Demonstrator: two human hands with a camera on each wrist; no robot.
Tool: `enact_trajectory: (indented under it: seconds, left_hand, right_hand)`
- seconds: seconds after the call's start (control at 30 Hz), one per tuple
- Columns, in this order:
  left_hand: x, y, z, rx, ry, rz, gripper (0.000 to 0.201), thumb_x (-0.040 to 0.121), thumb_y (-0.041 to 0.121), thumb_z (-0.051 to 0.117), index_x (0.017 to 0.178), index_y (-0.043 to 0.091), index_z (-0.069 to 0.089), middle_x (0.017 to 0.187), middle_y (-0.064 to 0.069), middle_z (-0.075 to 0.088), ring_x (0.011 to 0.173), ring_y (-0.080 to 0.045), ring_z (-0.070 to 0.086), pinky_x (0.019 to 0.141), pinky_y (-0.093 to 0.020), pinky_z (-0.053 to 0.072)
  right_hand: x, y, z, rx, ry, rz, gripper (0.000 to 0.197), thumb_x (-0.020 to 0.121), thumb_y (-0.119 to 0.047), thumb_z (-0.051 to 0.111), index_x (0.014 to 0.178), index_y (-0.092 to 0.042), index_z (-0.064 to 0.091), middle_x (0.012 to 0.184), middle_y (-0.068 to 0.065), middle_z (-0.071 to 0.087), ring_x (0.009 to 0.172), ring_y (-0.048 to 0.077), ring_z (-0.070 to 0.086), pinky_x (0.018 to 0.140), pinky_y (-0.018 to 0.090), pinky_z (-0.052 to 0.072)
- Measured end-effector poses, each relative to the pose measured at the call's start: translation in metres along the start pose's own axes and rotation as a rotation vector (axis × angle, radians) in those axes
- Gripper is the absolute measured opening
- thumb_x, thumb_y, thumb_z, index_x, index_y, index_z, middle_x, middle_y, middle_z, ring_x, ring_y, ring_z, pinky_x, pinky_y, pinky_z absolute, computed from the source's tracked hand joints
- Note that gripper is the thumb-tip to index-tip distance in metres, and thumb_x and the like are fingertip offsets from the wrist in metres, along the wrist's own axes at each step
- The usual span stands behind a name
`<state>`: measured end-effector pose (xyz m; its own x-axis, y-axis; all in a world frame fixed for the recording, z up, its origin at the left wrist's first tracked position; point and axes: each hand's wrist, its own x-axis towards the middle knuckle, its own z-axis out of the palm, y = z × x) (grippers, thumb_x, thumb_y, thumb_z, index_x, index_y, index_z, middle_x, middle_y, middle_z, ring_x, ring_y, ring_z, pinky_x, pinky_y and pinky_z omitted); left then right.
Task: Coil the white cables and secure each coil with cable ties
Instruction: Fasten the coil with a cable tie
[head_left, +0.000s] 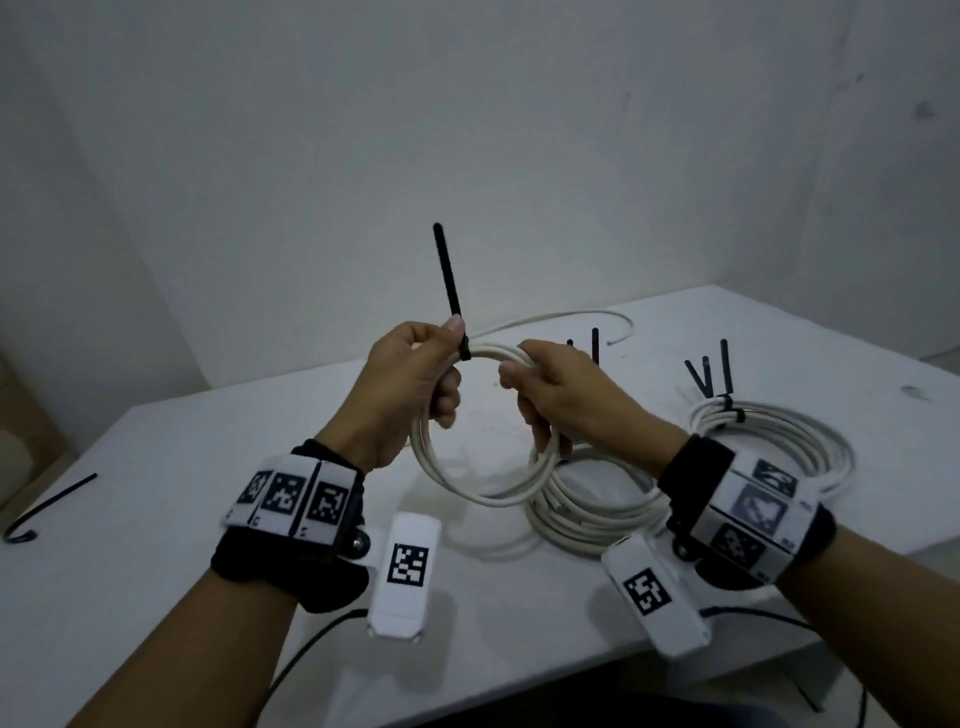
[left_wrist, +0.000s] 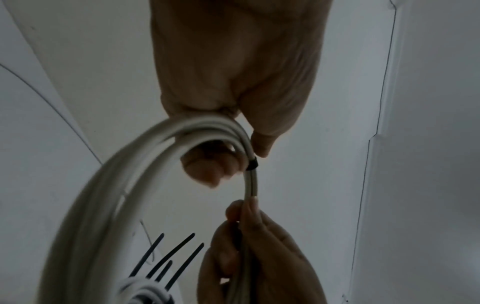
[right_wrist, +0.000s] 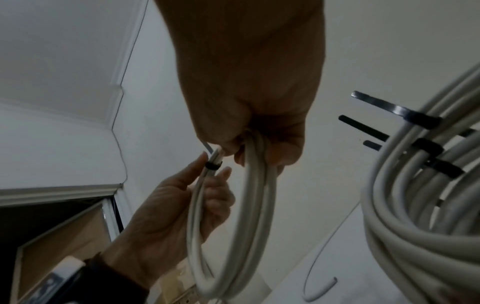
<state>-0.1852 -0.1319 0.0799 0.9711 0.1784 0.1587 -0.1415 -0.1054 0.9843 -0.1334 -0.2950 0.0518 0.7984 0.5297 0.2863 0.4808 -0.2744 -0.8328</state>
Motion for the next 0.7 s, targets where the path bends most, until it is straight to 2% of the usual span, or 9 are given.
enact_trajectory:
  seconds: [0.07, 0.13, 0.27, 0.33, 0.4, 0.47, 0.57, 0.63, 0.7]
  left_hand:
    - [-0.003, -0.008, 0.003, 0.039, 0.032, -0.003, 0.034, 0.093, 0.040, 0.057, 0.103, 0.008, 0.053, 0.078, -0.012, 0.064, 0.065, -0.022, 0.062, 0.056, -0.033, 0.055]
    - [-0.009, -0.019, 0.005, 0.108, 0.075, -0.016, 0.034, 0.092, 0.043, 0.057, 0.106, 0.012, 0.054, 0.089, -0.013, 0.067, 0.071, -0.023, 0.067, 0.060, -0.036, 0.056]
    - [-0.026, -0.047, 0.018, 0.333, 0.129, 0.076, 0.026, 0.097, 0.038, 0.050, 0.094, 0.013, 0.050, 0.067, -0.010, 0.055, 0.043, -0.018, 0.053, 0.039, -0.030, 0.045]
    - [-0.026, -0.055, 0.024, 0.338, 0.171, 0.090, 0.025, 0.100, 0.036, 0.044, 0.087, 0.015, 0.045, 0.066, -0.009, 0.048, 0.037, -0.014, 0.045, 0.036, -0.027, 0.038]
    - [-0.021, -0.055, 0.029, 0.335, 0.194, 0.079, 0.025, 0.101, 0.036, 0.042, 0.089, 0.015, 0.043, 0.067, -0.009, 0.048, 0.038, -0.015, 0.044, 0.036, -0.026, 0.038]
    - [-0.017, -0.052, 0.034, 0.340, 0.185, 0.077, 0.021, 0.100, 0.035, 0.043, 0.099, 0.014, 0.041, 0.066, -0.008, 0.050, 0.038, -0.014, 0.045, 0.035, -0.026, 0.038]
    - [-0.012, -0.053, 0.045, 0.419, 0.158, 0.083, 0.023, 0.099, 0.031, 0.048, 0.115, 0.024, 0.035, 0.064, -0.009, 0.057, 0.039, -0.014, 0.048, 0.036, -0.022, 0.037]
    - [-0.007, -0.056, 0.055, 0.520, 0.118, 0.116, 0.020, 0.097, 0.025, 0.050, 0.115, 0.024, 0.041, 0.067, -0.009, 0.061, 0.044, -0.014, 0.052, 0.038, -0.022, 0.039]
    - [-0.001, -0.061, 0.064, 0.618, 0.086, 0.166, 0.010, 0.096, 0.021, 0.051, 0.103, 0.016, 0.053, 0.069, -0.009, 0.063, 0.051, -0.019, 0.057, 0.043, -0.025, 0.043]
  right_hand:
    - [0.000, 0.003, 0.003, -0.013, 0.054, 0.013, 0.025, 0.100, -0.029, 0.043, 0.081, -0.013, 0.049, 0.060, 0.006, 0.050, 0.035, 0.015, 0.055, 0.038, 0.029, 0.041]
    - [-0.001, 0.006, 0.003, 0.035, 0.089, 0.038, 0.026, 0.100, -0.029, 0.042, 0.081, -0.013, 0.049, 0.061, 0.005, 0.049, 0.036, 0.017, 0.056, 0.037, 0.027, 0.040]
    - [-0.003, 0.011, -0.004, 0.160, 0.159, 0.089, 0.025, 0.100, -0.026, 0.041, 0.084, -0.010, 0.053, 0.062, 0.006, 0.049, 0.033, 0.014, 0.054, 0.036, 0.024, 0.038]
    - [-0.005, 0.014, -0.006, 0.190, 0.146, 0.111, 0.023, 0.100, -0.027, 0.041, 0.091, -0.009, 0.052, 0.066, 0.010, 0.049, 0.036, 0.015, 0.055, 0.036, 0.024, 0.039]
    - [-0.008, 0.019, -0.011, 0.155, 0.145, 0.119, 0.017, 0.100, -0.027, 0.043, 0.098, -0.011, 0.049, 0.069, 0.009, 0.052, 0.044, 0.017, 0.056, 0.036, 0.026, 0.042]
    - [-0.013, 0.024, -0.019, 0.044, 0.155, 0.130, 0.013, 0.099, -0.026, 0.045, 0.103, -0.015, 0.050, 0.071, 0.007, 0.058, 0.051, 0.019, 0.056, 0.039, 0.028, 0.046]
    - [-0.020, 0.033, -0.036, -0.152, 0.201, 0.128, 0.014, 0.097, -0.021, 0.046, 0.105, -0.016, 0.056, 0.078, 0.008, 0.063, 0.057, 0.024, 0.061, 0.041, 0.028, 0.049]
    - [-0.025, 0.038, -0.046, -0.292, 0.212, 0.125, 0.015, 0.096, -0.018, 0.047, 0.102, -0.013, 0.060, 0.078, 0.007, 0.063, 0.050, 0.010, 0.058, 0.040, 0.022, 0.043]
    - [-0.029, 0.045, -0.054, -0.327, 0.188, 0.157, 0.016, 0.096, -0.016, 0.047, 0.095, -0.007, 0.061, 0.071, 0.008, 0.060, 0.033, 0.007, 0.051, 0.031, 0.020, 0.036]
